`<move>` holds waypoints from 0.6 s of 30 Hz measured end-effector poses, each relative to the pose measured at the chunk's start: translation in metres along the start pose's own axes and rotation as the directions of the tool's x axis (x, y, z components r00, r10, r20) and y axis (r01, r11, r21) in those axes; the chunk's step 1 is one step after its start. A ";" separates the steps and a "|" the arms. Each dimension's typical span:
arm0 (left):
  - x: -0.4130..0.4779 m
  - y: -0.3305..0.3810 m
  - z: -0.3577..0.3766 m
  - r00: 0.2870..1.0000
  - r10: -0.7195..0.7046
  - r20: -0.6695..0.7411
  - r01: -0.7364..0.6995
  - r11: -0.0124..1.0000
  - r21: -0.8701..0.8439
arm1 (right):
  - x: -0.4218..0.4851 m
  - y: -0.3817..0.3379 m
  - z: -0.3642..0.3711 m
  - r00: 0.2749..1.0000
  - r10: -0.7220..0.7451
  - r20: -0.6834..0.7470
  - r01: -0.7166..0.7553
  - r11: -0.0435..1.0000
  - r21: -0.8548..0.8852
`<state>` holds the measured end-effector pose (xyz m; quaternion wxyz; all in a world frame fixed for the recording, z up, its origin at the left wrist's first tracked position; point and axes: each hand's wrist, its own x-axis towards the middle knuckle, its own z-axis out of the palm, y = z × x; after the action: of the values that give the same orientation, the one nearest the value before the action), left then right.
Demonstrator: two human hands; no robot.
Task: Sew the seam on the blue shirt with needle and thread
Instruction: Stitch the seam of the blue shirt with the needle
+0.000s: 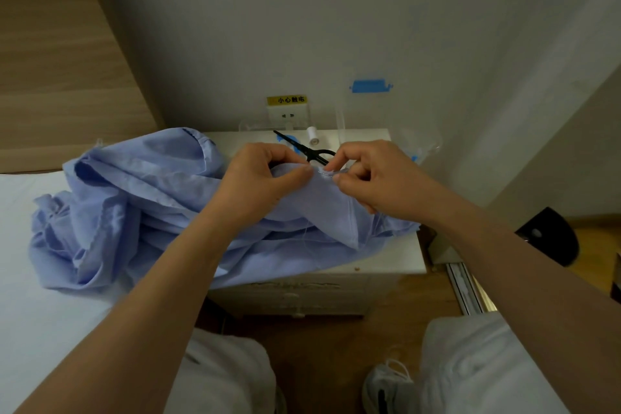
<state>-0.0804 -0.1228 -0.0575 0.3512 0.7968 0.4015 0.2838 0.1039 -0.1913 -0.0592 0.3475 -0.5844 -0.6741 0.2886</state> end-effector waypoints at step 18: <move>-0.004 0.004 -0.012 0.955 -0.115 0.272 0.206 0.920 -0.333 | 0.000 0.001 -0.013 0.993 0.001 0.118 -0.031 0.967 0.251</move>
<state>-0.0895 -0.1240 -0.0476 0.5596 0.7128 0.3606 0.2206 0.1152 -0.1912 -0.0526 0.3766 -0.5228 -0.6465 0.4086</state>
